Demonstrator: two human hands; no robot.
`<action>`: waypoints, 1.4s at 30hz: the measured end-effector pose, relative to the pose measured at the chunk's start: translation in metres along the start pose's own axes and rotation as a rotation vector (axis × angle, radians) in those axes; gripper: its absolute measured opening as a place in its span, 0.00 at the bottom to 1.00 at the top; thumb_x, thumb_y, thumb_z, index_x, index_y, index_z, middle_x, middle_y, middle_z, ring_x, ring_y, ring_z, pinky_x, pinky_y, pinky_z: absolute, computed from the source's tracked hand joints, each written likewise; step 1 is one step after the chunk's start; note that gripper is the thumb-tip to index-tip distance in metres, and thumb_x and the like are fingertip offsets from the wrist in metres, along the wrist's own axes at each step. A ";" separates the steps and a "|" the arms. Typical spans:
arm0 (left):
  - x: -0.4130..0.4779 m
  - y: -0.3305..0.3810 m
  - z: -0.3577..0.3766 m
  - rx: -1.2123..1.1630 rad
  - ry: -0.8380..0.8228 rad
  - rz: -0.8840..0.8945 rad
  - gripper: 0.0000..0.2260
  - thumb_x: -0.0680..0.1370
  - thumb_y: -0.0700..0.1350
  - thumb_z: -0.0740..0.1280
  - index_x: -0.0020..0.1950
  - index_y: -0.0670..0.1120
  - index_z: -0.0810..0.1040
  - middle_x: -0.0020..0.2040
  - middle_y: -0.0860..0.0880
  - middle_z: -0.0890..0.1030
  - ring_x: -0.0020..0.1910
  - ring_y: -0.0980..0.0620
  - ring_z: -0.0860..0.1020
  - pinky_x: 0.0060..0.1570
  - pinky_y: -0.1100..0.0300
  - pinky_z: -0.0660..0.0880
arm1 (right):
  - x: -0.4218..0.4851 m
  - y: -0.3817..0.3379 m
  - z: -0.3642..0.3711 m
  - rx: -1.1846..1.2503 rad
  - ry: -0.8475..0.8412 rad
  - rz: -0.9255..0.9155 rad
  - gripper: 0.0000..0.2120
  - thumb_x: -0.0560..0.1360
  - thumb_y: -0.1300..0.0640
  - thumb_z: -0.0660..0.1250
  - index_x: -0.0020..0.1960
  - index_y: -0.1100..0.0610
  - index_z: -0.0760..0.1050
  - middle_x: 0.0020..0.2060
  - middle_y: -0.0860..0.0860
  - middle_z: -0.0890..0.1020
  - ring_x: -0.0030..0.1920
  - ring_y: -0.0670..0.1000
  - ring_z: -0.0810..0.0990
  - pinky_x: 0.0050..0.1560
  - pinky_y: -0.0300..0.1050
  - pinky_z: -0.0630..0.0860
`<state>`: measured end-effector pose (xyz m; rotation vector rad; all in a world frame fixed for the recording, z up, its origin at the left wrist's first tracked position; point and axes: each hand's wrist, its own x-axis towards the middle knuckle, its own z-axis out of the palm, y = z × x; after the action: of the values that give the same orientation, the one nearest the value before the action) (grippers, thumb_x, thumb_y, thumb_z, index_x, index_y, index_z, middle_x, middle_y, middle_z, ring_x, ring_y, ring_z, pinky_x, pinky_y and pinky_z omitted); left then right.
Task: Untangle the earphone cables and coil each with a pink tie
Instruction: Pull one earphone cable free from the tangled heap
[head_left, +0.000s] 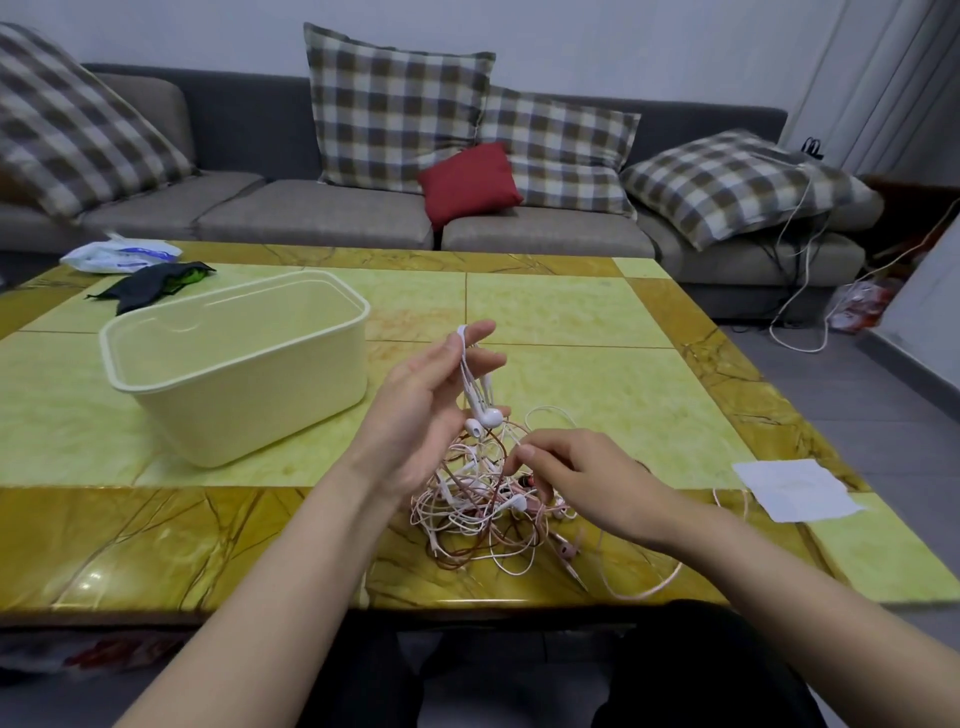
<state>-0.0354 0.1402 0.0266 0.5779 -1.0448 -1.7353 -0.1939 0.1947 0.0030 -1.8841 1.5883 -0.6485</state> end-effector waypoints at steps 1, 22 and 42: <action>0.000 0.000 -0.001 0.061 -0.012 0.009 0.11 0.80 0.44 0.56 0.53 0.45 0.78 0.37 0.50 0.81 0.52 0.52 0.77 0.53 0.42 0.74 | -0.001 0.000 0.001 -0.018 -0.011 -0.006 0.14 0.81 0.52 0.56 0.47 0.50 0.79 0.27 0.45 0.75 0.30 0.43 0.73 0.35 0.34 0.68; -0.015 -0.014 -0.004 0.386 -0.313 -0.270 0.13 0.78 0.41 0.58 0.56 0.36 0.78 0.26 0.52 0.72 0.23 0.58 0.63 0.54 0.44 0.74 | -0.003 -0.013 -0.043 0.035 0.203 -0.071 0.13 0.77 0.50 0.63 0.38 0.54 0.79 0.27 0.45 0.74 0.27 0.40 0.68 0.29 0.31 0.64; -0.010 -0.002 0.006 -0.325 -0.206 -0.117 0.12 0.70 0.42 0.66 0.50 0.45 0.85 0.34 0.52 0.81 0.32 0.57 0.80 0.42 0.45 0.81 | -0.007 0.001 0.004 0.173 0.125 0.061 0.18 0.81 0.52 0.56 0.35 0.50 0.77 0.27 0.49 0.73 0.27 0.43 0.67 0.33 0.38 0.64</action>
<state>-0.0369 0.1517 0.0275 0.2628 -0.8546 -2.0492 -0.1934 0.2018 -0.0006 -1.6921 1.6048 -0.8624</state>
